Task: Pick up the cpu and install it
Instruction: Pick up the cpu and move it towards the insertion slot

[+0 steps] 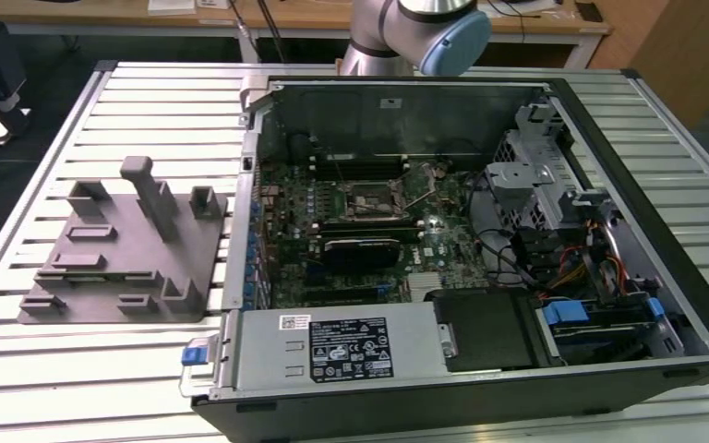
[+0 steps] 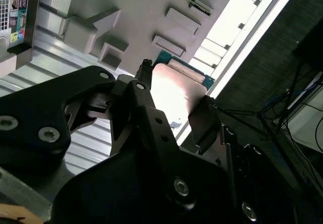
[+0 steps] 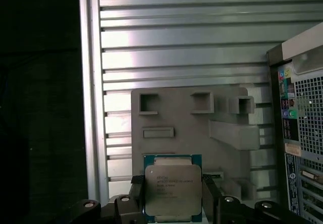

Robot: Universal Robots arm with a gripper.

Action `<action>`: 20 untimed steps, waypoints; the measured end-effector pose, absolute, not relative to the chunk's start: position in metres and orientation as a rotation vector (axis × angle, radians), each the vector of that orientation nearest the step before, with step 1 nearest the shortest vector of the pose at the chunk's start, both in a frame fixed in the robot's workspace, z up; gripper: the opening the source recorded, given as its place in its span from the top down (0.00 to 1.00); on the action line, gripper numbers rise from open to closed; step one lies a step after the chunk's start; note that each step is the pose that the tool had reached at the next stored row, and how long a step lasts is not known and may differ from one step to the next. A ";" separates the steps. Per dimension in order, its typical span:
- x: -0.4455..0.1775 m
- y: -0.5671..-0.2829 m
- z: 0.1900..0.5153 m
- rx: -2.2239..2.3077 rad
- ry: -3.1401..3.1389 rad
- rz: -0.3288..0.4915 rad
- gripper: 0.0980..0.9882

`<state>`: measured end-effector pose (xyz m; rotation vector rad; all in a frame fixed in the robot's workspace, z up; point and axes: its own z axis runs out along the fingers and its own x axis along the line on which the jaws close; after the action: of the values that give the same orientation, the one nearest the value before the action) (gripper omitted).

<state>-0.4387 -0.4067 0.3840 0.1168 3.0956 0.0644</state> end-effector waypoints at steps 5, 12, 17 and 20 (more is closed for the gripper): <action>-0.431 -0.407 0.384 0.117 3.096 0.064 0.50; -0.418 -0.407 0.384 0.117 3.096 0.065 0.50; -0.410 -0.407 0.384 0.117 3.096 0.064 0.50; -0.405 -0.407 0.384 0.117 3.096 0.064 0.50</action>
<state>-0.4049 -0.4067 0.3840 0.1168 3.0956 0.0644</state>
